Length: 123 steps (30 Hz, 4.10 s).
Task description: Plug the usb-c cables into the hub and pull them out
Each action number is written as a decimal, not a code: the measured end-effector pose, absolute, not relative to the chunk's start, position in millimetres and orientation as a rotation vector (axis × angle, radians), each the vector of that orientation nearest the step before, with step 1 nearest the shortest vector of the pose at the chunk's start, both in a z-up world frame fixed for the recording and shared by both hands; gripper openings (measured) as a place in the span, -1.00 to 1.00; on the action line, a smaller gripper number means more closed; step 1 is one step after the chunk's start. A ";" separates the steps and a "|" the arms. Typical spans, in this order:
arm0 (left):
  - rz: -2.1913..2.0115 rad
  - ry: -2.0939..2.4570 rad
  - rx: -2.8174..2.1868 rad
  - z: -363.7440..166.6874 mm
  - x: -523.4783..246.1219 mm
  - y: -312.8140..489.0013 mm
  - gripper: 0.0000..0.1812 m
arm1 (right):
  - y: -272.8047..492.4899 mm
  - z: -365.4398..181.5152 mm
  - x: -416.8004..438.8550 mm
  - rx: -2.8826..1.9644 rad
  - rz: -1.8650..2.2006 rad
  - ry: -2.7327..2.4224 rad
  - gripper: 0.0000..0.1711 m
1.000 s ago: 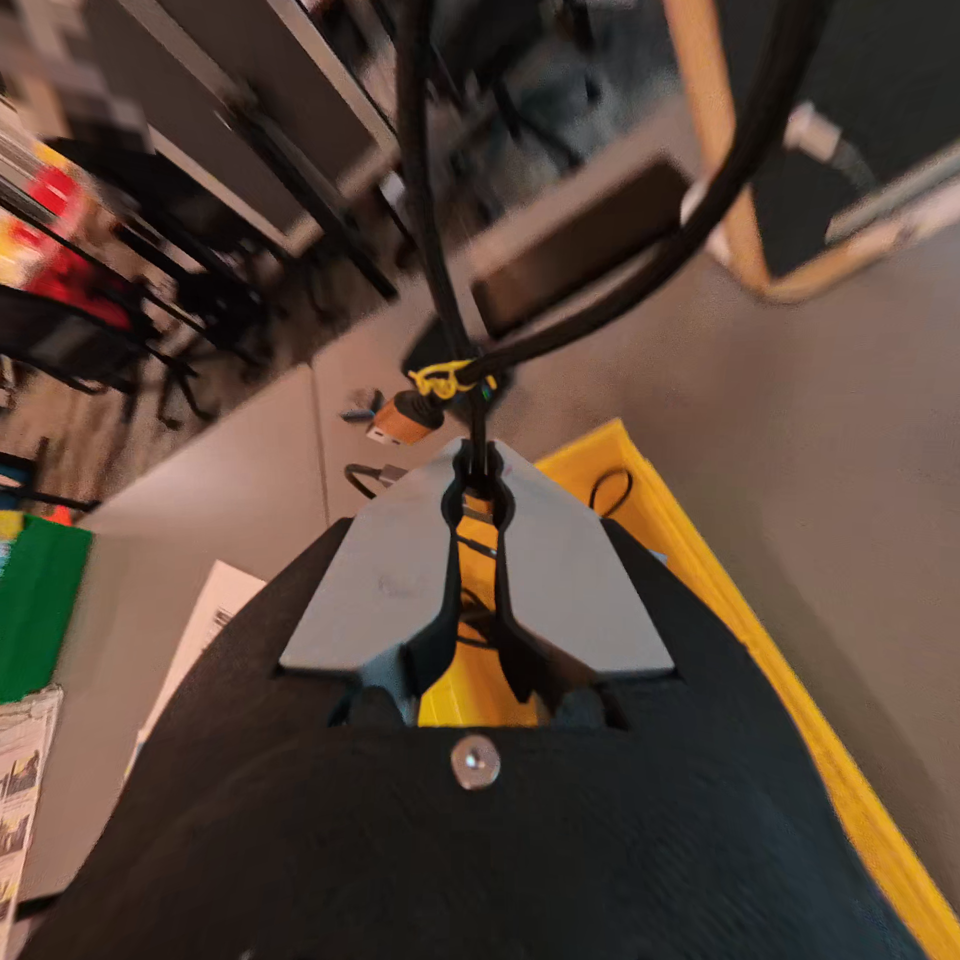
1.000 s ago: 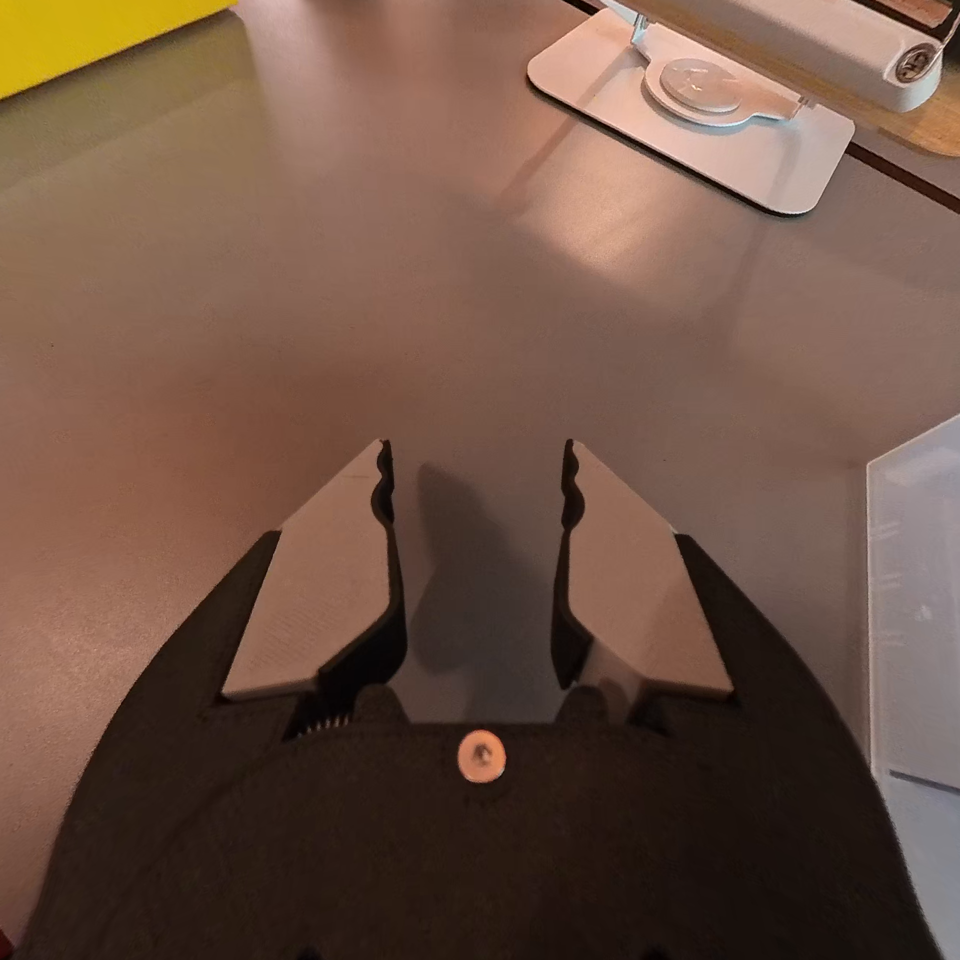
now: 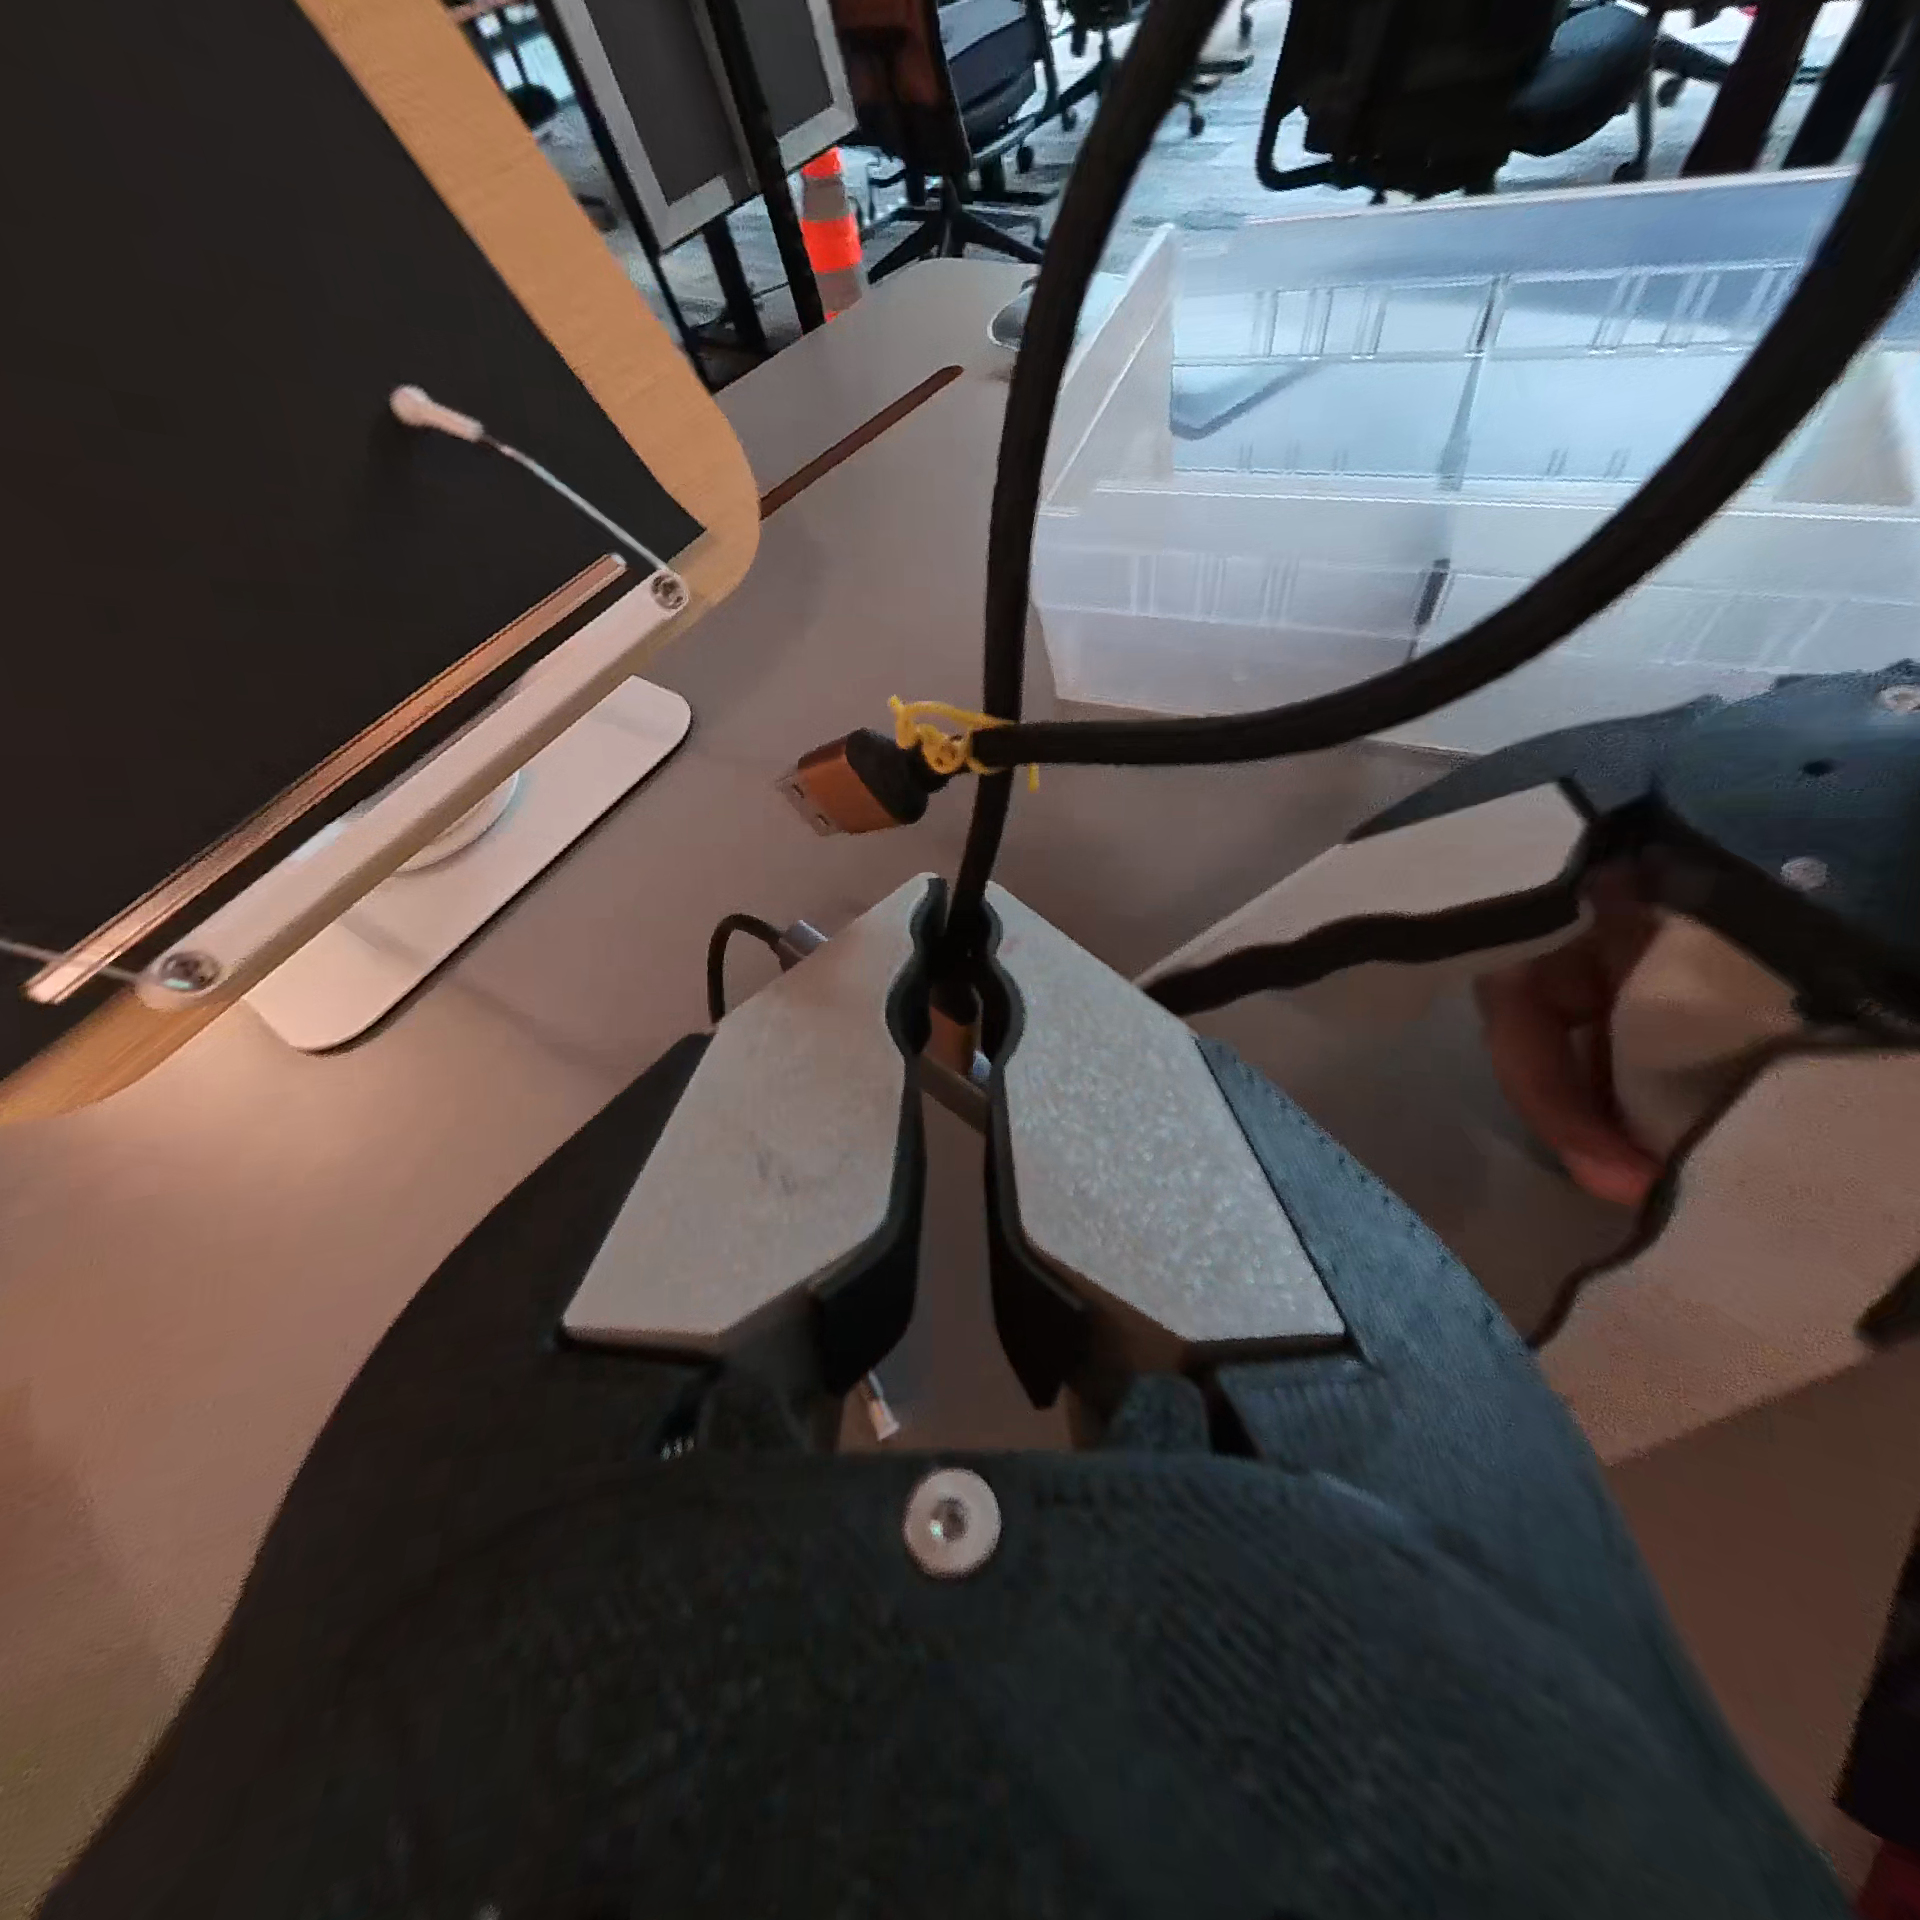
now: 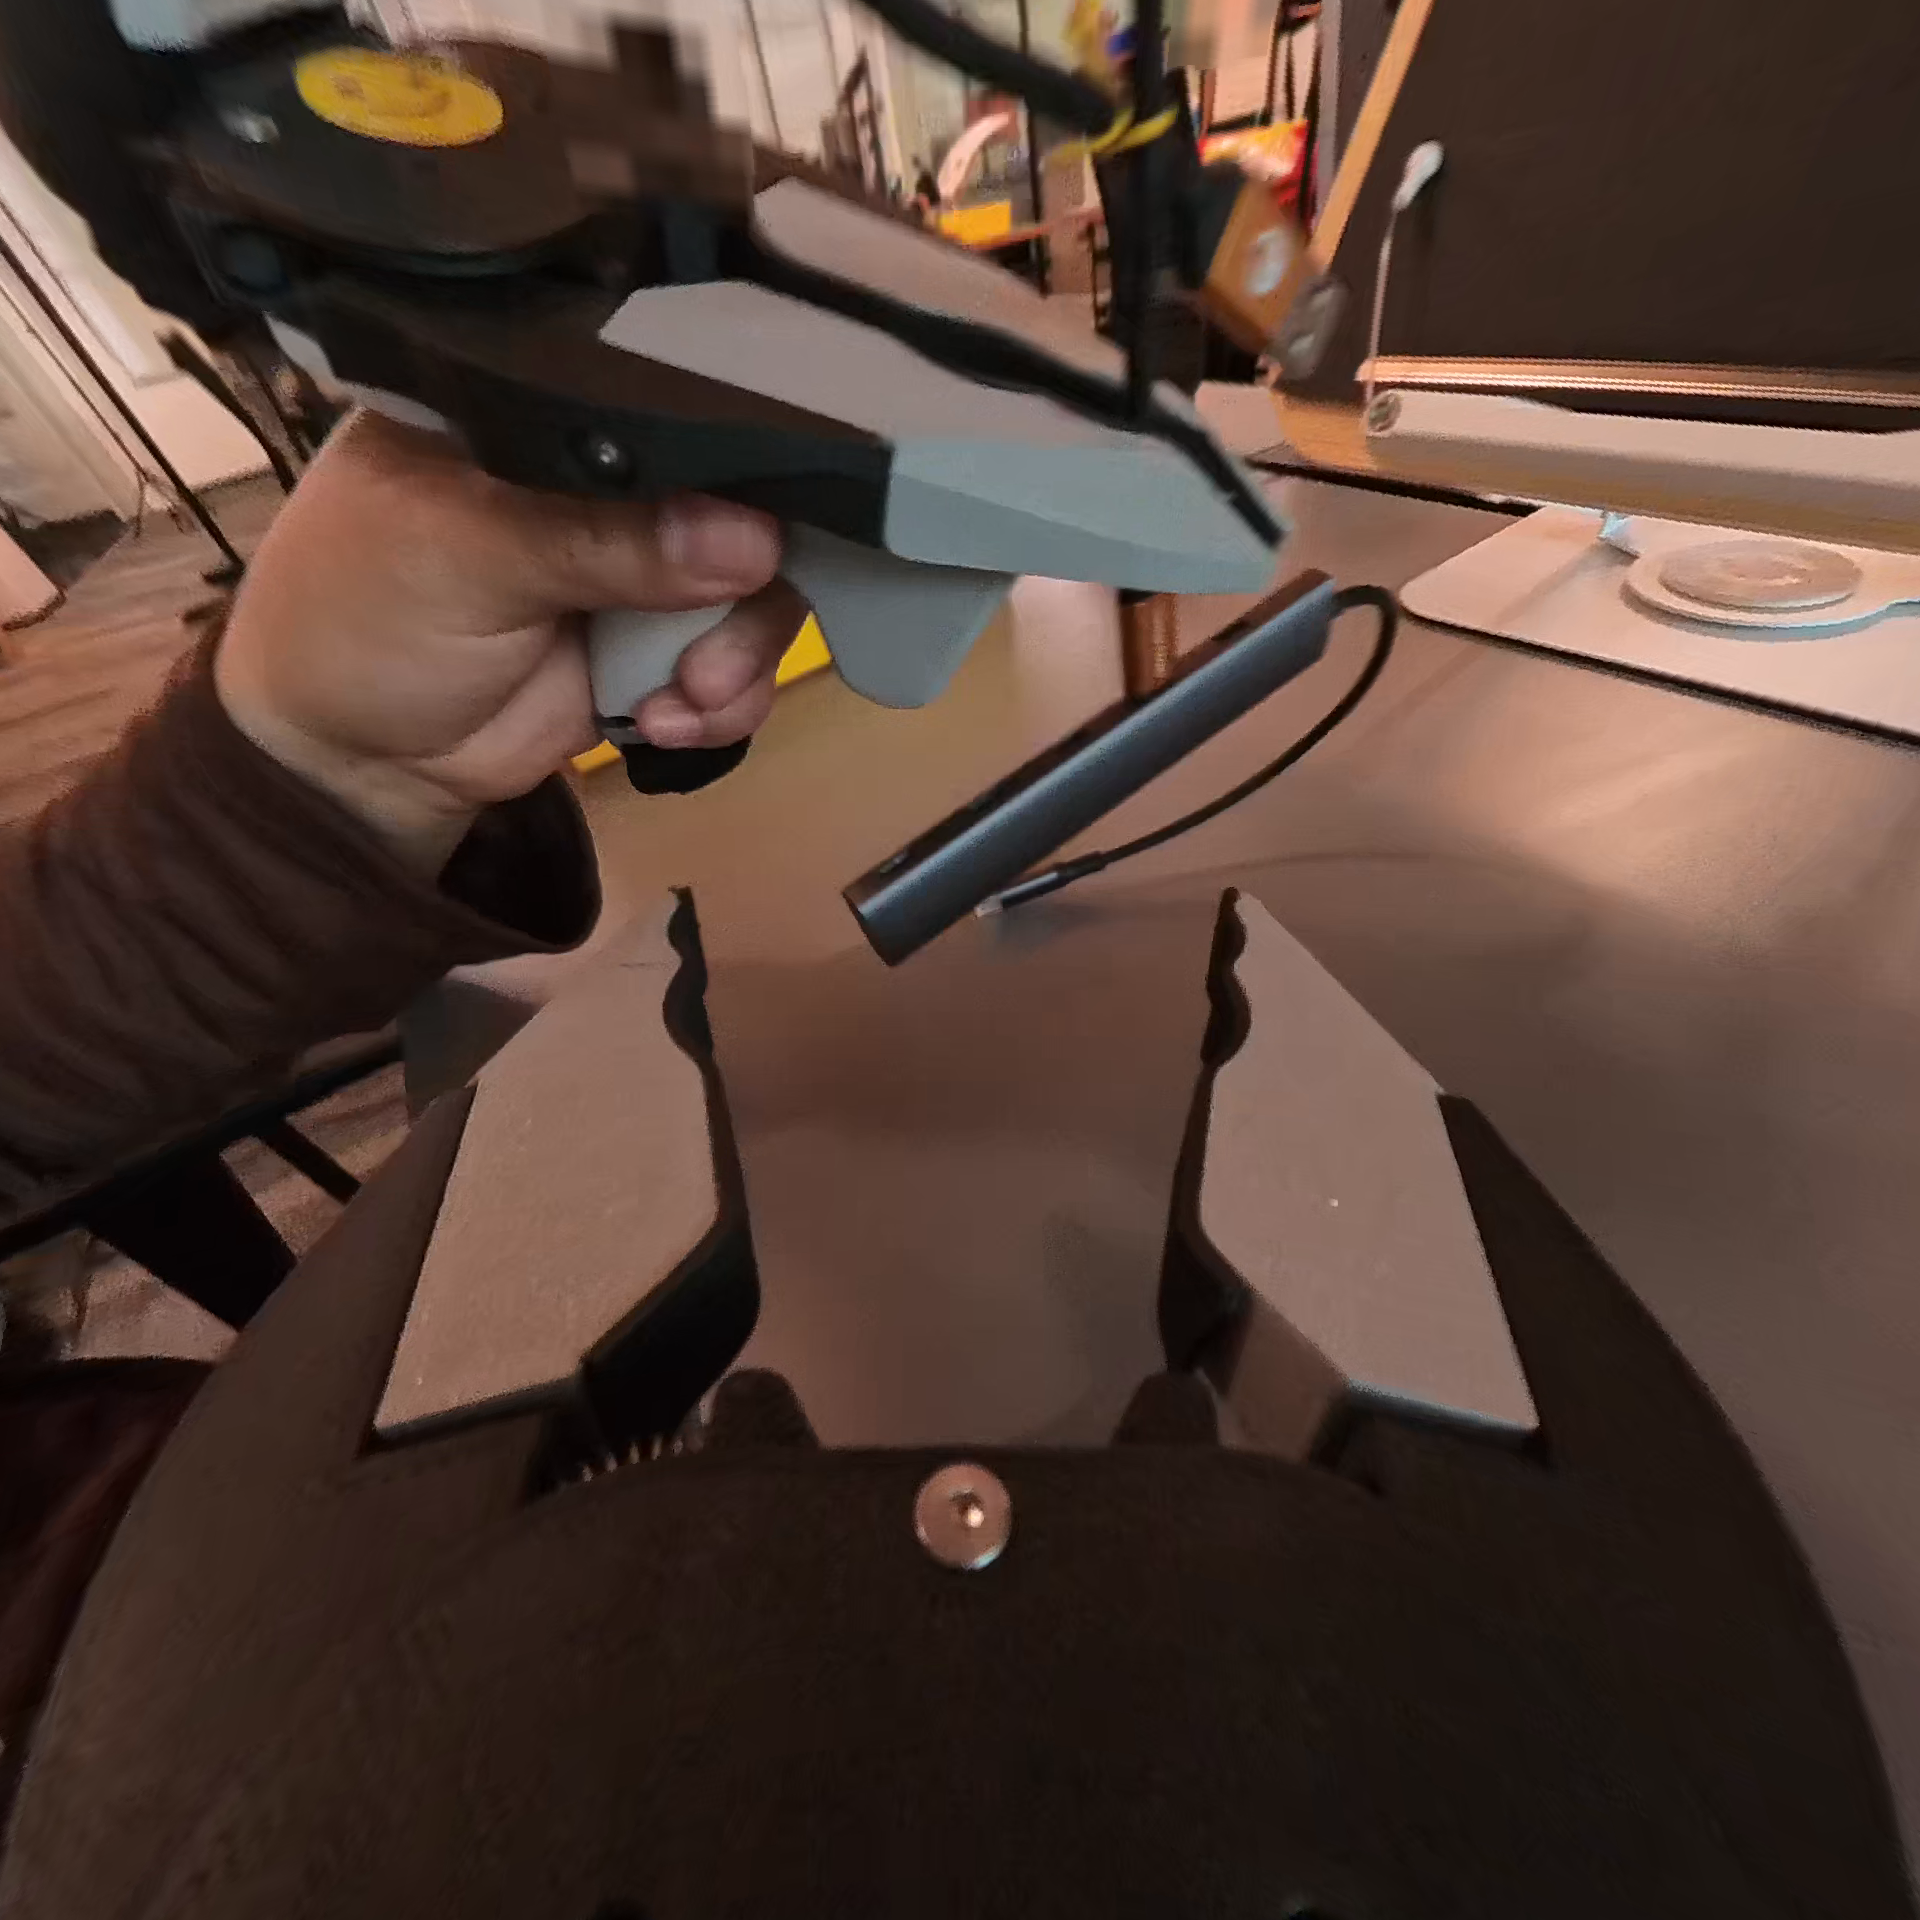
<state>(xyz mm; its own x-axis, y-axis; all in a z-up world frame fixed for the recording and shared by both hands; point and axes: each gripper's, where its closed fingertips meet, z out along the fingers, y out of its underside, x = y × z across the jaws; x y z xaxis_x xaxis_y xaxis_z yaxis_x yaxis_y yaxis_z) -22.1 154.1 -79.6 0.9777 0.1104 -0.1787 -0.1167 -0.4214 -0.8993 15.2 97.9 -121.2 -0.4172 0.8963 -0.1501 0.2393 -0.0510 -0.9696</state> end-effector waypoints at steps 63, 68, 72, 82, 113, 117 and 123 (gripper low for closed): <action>-0.450 0.640 -1.739 -116.8 55.5 84.1 -0.94 | 92.8 -102.6 57.5 -1.029 1.898 -1.817 -0.91; -0.440 0.620 -1.747 -119.0 52.6 86.7 -0.94 | 96.2 -106.0 53.9 -1.078 1.898 -1.802 -0.90; -0.437 0.605 -1.755 -121.3 51.7 89.4 -0.93 | 99.9 -108.7 51.2 -1.112 1.872 -1.785 -0.88; -0.463 0.643 -1.783 -129.0 60.2 88.5 -0.93 | 86.5 -121.1 48.7 -1.076 1.725 -1.886 -0.86; -0.505 0.752 -1.885 -152.8 81.0 84.2 -0.93 | 80.3 -111.4 54.1 -0.906 1.632 -1.854 -1.00; -0.506 0.738 -1.886 -152.3 78.6 85.0 -0.93 | 82.3 -105.8 56.3 -0.903 1.680 -1.826 -1.00; -0.494 0.741 -1.882 -151.9 78.3 85.0 -0.93 | 80.3 -97.1 62.1 -0.848 1.726 -1.803 -1.00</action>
<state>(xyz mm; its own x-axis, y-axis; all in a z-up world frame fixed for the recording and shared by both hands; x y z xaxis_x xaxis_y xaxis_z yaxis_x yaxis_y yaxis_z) 78.3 85.0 -151.9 0.7278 -0.6858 0.0093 -0.2719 -0.3010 -0.9140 62.1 80.3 -97.1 -0.6808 0.7298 -0.0632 0.0950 0.0025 -0.9955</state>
